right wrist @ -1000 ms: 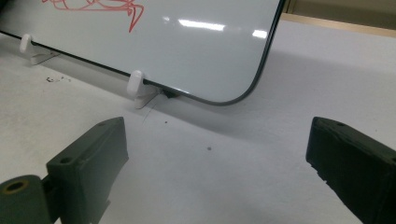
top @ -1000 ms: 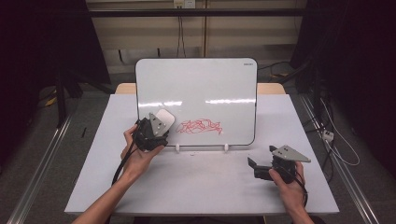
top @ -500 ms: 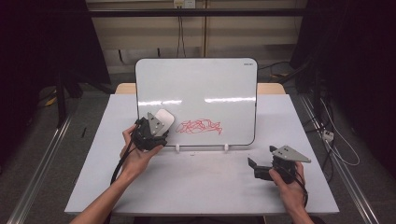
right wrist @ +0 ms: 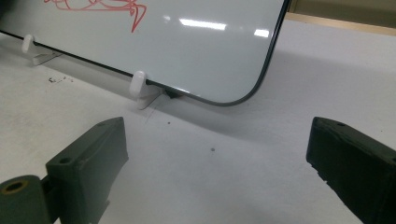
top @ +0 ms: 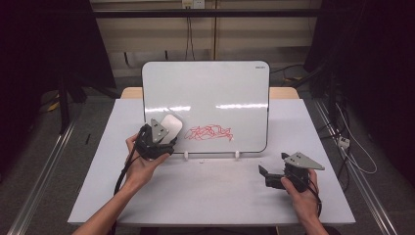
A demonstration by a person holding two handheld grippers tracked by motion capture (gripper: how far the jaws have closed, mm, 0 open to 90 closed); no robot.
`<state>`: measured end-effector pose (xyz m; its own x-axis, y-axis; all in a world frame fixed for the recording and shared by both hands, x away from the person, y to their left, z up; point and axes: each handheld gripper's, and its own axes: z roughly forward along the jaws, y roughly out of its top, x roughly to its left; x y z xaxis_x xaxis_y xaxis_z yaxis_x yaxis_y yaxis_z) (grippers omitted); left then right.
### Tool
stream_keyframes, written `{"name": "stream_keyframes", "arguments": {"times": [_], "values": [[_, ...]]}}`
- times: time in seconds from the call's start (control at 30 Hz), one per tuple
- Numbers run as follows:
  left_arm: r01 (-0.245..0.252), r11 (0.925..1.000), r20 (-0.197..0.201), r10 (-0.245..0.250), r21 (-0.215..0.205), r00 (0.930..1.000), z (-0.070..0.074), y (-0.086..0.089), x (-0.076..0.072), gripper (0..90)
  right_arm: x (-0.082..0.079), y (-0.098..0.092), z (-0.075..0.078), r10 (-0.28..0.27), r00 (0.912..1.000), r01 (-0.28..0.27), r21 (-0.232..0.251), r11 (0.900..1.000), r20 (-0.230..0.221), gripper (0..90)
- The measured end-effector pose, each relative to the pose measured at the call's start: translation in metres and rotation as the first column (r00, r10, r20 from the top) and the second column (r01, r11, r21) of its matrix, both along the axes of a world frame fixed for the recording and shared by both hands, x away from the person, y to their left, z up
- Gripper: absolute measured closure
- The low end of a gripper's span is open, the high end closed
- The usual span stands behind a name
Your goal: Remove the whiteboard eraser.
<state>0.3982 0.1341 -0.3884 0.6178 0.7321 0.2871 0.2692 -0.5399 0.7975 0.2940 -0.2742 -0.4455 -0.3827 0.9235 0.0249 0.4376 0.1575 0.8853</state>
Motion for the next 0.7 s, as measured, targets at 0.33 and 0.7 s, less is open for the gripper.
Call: {"name": "stream_keyframes", "arguments": {"times": [0.33, 0.7], "values": [[0.008, 0.9975, 0.023, -0.007, -0.070, 0.9997, 0.011, 0.002, -0.005, 31.0, -0.002, -0.001, 0.000, 0.000, 1.0000, 0.000, 0.000, 1.000, 0.004, 5.3], [0.043, 0.9961, 0.045, -0.039, -0.078, 0.9982, 0.021, -0.009, -0.013, 31.0, -0.005, -0.002, 0.001, 0.001, 0.9999, -0.001, 0.002, 1.000, 0.011, 5.3]]}}
